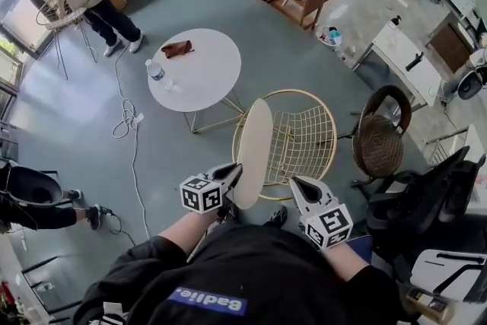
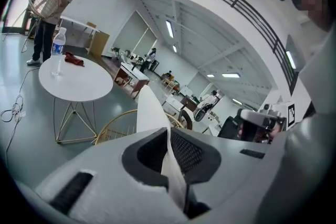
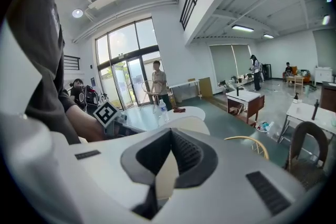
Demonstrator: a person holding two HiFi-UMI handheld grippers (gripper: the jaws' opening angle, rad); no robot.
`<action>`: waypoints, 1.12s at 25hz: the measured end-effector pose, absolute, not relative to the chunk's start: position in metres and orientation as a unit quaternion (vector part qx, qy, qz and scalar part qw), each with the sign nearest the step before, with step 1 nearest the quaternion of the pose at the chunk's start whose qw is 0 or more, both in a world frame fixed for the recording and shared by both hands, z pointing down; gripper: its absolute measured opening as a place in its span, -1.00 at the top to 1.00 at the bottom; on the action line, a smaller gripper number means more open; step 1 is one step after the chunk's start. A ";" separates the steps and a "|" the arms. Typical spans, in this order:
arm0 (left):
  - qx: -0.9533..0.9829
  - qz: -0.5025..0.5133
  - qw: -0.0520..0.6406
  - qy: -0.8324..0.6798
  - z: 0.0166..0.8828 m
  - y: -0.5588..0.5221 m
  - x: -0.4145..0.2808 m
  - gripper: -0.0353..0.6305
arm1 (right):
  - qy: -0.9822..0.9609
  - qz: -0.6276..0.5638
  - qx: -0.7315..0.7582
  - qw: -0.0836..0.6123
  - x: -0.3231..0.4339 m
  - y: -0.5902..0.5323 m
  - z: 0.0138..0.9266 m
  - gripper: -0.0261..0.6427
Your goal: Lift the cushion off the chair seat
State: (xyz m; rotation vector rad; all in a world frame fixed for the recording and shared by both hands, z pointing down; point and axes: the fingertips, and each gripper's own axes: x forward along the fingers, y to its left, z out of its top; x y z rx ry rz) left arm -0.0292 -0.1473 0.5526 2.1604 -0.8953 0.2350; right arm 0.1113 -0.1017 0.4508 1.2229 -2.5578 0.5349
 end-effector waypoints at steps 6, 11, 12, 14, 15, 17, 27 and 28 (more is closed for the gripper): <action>0.866 0.049 0.364 -0.339 0.487 -0.148 -0.023 0.79 | -0.888 0.174 0.409 0.118 0.093 -0.108 0.440 0.84; 0.877 0.031 0.344 -0.334 0.446 -0.143 -0.024 0.79 | -0.890 0.175 0.409 0.105 0.082 -0.109 0.431 0.84; 0.878 0.027 0.340 -0.334 0.441 -0.141 -0.025 0.79 | -0.890 0.175 0.408 0.103 0.080 -0.108 0.429 0.84; 0.880 0.015 0.334 -0.336 0.432 -0.135 -0.026 0.79 | -0.892 0.171 0.407 0.100 0.078 -0.106 0.425 0.84; 0.881 0.007 0.333 -0.337 0.429 -0.132 -0.026 0.79 | -0.892 0.169 0.407 0.098 0.077 -0.106 0.423 0.84; 0.881 -0.014 0.333 -0.336 0.423 -0.127 -0.026 0.79 | -0.893 0.164 0.407 0.096 0.075 -0.104 0.420 0.84; 0.889 -0.058 0.327 -0.315 0.415 -0.109 -0.025 0.79 | -0.900 0.152 0.398 0.091 0.066 -0.088 0.420 0.84; 0.890 -0.059 0.327 -0.313 0.415 -0.108 -0.024 0.79 | -0.901 0.151 0.398 0.090 0.066 -0.087 0.419 0.84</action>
